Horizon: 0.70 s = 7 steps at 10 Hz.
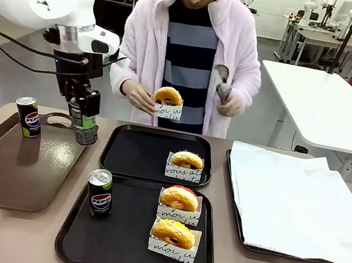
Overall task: Set up donuts and drinks on trays.
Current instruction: Pick up one Pepsi coke from the Handle tray and place it on the Flat Tray without a Pepsi coke.
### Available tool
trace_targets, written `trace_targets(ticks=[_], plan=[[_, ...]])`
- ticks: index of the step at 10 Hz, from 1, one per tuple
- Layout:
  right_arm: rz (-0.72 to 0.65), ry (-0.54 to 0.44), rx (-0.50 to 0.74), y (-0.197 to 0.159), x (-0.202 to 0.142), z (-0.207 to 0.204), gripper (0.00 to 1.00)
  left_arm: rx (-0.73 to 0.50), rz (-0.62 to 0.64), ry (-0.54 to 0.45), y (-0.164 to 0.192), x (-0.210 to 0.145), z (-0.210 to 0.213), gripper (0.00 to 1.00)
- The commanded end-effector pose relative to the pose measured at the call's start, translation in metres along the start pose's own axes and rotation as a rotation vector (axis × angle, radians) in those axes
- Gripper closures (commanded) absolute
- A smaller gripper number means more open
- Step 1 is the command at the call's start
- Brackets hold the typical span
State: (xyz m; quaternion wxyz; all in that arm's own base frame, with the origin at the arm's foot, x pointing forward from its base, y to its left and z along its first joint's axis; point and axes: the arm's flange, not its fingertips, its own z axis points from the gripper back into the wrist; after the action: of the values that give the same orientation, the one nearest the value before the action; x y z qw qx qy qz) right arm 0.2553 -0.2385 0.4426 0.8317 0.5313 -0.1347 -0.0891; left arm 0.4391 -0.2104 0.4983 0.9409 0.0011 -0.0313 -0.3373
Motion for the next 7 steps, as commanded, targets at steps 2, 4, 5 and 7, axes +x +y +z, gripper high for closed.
trace_targets(ticks=[2,4,5,7], plan=[[0.015,-0.007,0.018,0.000,0.001,0.001,0.00,-0.048,0.043,-0.006,0.003,0.024,-0.023,0.42],[0.015,-0.007,0.018,0.000,0.001,0.001,0.00,-0.068,-0.079,0.009,-0.005,-0.024,0.014,0.42],[0.015,-0.007,0.018,0.000,0.001,0.001,0.00,-0.036,-0.129,0.005,-0.005,-0.057,0.027,0.42],[0.015,-0.007,0.018,0.000,0.001,0.001,0.00,-0.003,-0.157,0.017,-0.009,-0.073,0.031,0.42]])
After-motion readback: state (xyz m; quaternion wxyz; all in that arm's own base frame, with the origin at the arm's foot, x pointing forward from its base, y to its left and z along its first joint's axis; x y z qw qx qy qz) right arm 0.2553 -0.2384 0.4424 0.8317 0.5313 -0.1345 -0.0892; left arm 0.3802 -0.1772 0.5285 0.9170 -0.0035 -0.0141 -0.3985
